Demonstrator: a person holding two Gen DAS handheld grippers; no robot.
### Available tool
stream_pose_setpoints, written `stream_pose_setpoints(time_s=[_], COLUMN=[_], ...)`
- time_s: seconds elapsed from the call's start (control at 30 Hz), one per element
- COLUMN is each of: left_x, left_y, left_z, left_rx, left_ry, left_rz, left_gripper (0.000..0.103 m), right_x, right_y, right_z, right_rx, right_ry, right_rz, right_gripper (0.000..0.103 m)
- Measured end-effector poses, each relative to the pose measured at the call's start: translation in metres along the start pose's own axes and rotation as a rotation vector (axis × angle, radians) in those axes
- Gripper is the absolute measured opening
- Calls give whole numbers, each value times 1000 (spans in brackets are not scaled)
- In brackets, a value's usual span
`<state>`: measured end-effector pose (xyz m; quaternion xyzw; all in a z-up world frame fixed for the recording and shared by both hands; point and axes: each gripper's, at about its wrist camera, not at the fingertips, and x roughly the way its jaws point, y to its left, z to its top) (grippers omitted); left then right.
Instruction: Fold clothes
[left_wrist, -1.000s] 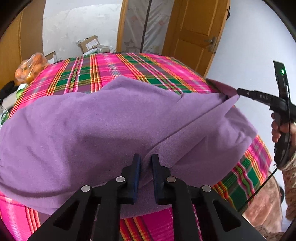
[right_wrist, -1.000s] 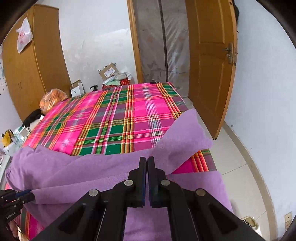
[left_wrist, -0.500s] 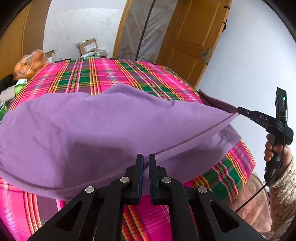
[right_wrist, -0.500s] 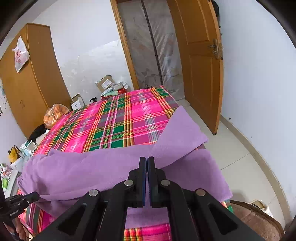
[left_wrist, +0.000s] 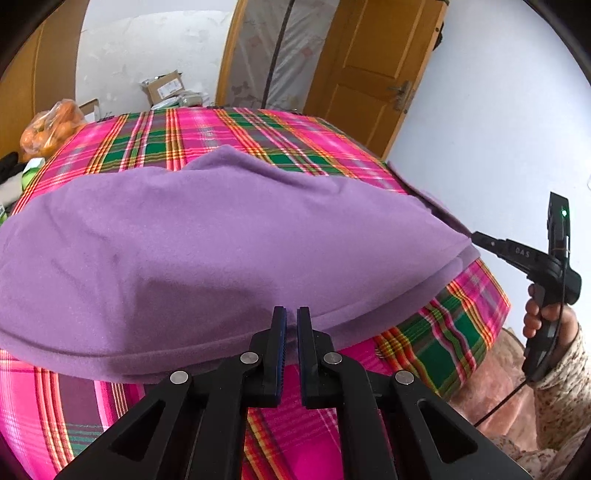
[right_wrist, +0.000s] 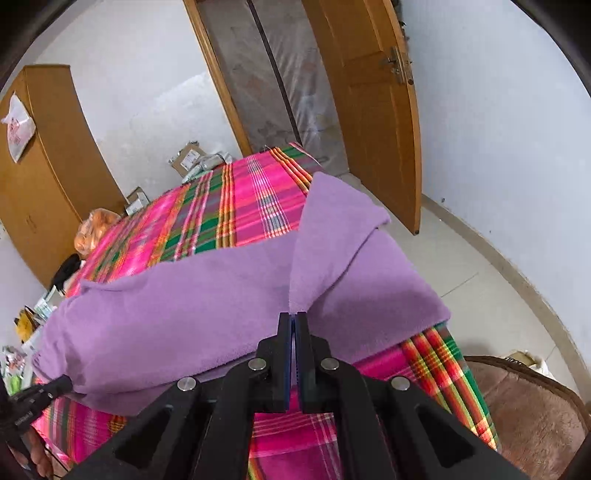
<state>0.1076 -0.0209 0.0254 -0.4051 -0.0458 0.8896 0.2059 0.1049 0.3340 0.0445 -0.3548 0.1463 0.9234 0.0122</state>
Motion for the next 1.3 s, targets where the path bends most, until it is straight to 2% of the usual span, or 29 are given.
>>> stream_pose_setpoints(time_s=[0.17,0.27,0.33,0.47,0.6,0.67,0.73,0.93,1.07,1.3], left_x=[0,-1,-1,6,6,5,6,15,17,28], left_y=[-1,-3,-3,-3,-10,-14,-19,-29,-37,-48], left_z=[1,2,2,2,0,0,0,2,-2,-5], left_rx=[1,2,2,5,34,61,90,163,215,282], left_ry=[-1,-8,-7,28,28,25,22,44,60,87], left_rz=[-6,-12,-14,-7,12,22,41,87,58,104], left_gripper=[5,5,6,9,23,26,35,36,36,37], right_x=[-13,-34,-40,-26,-7,0,10,37,48,59], right_y=[2,2,-3,-13,-11,-6,-1,11,8,2], right_z=[3,7,8,4,7,10,13,21,19,21], right_rx=[-2,-9,-9,16,26,13,-16,-98,-101,-82], right_ry=[-37,-96,-101,-37,-5,-5,9,66,104,126], right_rz=[10,-15,-25,-27,-3,22,5,-45,-53,-89], right_gripper=[0,0,0,0,2,12,34,35,35,35])
